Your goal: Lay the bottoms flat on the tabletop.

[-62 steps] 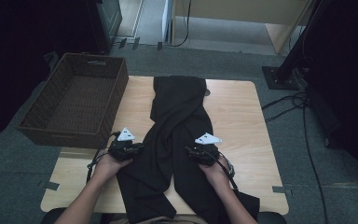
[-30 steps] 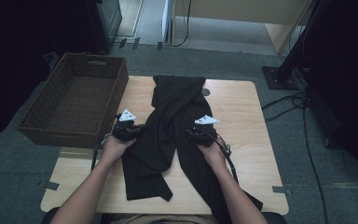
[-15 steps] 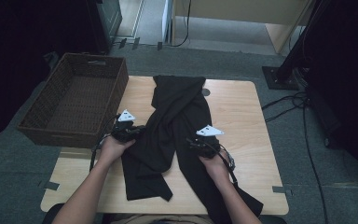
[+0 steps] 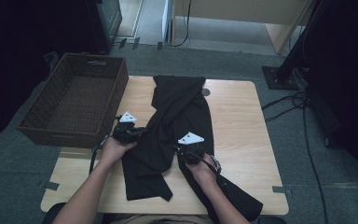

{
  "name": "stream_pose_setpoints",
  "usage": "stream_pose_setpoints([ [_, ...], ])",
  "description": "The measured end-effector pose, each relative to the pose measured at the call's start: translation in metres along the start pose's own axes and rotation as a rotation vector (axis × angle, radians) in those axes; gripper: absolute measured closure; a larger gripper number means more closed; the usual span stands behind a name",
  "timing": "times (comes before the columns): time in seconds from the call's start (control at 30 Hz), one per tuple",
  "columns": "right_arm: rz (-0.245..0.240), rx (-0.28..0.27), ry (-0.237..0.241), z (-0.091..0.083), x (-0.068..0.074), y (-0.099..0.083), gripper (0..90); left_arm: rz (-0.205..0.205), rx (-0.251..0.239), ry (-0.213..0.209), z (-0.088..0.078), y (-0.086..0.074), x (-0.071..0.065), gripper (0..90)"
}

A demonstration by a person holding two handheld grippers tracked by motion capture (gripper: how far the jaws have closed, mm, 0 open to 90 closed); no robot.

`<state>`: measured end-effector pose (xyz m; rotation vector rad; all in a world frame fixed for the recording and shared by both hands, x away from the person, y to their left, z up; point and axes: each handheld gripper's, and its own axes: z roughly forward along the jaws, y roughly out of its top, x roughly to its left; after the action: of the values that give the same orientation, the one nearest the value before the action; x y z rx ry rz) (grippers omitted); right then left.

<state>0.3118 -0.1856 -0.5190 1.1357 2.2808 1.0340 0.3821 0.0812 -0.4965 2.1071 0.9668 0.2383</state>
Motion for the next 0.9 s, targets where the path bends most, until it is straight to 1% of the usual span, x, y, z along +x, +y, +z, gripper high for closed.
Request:
stream_pose_setpoints([
  [0.07,-0.005,0.003,-0.004,-0.002,0.000,-0.001,88.7,0.013,-0.014,0.010,-0.007,-0.003,-0.004,68.7],
  [0.13,0.007,0.014,0.016,-0.005,0.001,-0.003,89.2,0.009,-0.019,0.014,-0.014,-0.007,-0.005,65.0],
  [0.2,0.008,0.021,0.033,-0.010,0.006,-0.006,89.4,-0.003,-0.023,0.017,-0.020,-0.013,-0.007,63.2],
  [0.27,0.001,0.018,0.036,-0.015,0.013,-0.010,89.4,-0.006,-0.019,0.017,-0.026,-0.018,-0.008,60.8],
  [0.33,-0.004,0.017,0.038,-0.020,0.017,-0.014,89.4,0.000,-0.007,0.029,-0.030,-0.024,-0.010,57.8],
  [0.47,0.006,0.005,0.033,-0.027,0.018,-0.018,88.7,-0.003,0.014,0.043,-0.035,-0.034,-0.008,55.6],
  [0.5,0.013,0.007,0.034,-0.028,0.017,-0.019,88.6,-0.008,0.013,0.046,-0.036,-0.036,-0.008,55.3],
  [0.6,0.018,0.010,0.039,-0.026,0.016,-0.020,88.3,-0.013,0.031,0.058,-0.033,-0.039,-0.004,53.9],
  [0.7,0.003,0.010,0.042,-0.025,0.016,-0.019,87.9,0.014,0.059,0.067,-0.028,-0.042,-0.004,54.0],
  [0.73,0.006,0.008,0.042,-0.024,0.017,-0.019,87.9,0.025,0.052,0.068,-0.027,-0.042,-0.004,54.0],
  [0.83,0.009,0.002,0.043,-0.023,0.017,-0.019,87.0,0.022,0.039,0.070,-0.027,-0.044,-0.004,54.0],
  [0.9,0.010,-0.006,0.041,-0.022,0.017,-0.020,86.3,0.043,0.035,0.078,-0.026,-0.045,-0.006,54.9],
])
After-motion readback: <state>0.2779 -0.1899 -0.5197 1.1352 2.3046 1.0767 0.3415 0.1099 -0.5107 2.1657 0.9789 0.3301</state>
